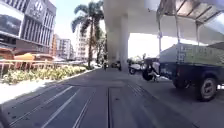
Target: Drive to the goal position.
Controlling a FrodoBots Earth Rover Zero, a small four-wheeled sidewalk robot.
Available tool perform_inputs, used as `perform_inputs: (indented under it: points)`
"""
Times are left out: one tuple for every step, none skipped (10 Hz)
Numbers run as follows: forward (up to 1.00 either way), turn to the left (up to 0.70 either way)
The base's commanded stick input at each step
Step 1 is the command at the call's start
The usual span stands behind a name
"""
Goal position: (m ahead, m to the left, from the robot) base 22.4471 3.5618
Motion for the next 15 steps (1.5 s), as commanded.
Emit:
perform_inputs:
  points:
    - [0.70,0.00]
    - [0.70,0.00]
    - [0.70,0.00]
    - [0.70,0.00]
    - [0.70,0.00]
    - [0.70,0.00]
    - [0.70,0.00]
    - [0.70,0.00]
    - [0.70,0.00]
    - [0.70,0.00]
    - [0.70,0.00]
    - [0.70,0.00]
    - [0.70,0.00]
    - [0.70,0.00]
    - [0.70,0.00]
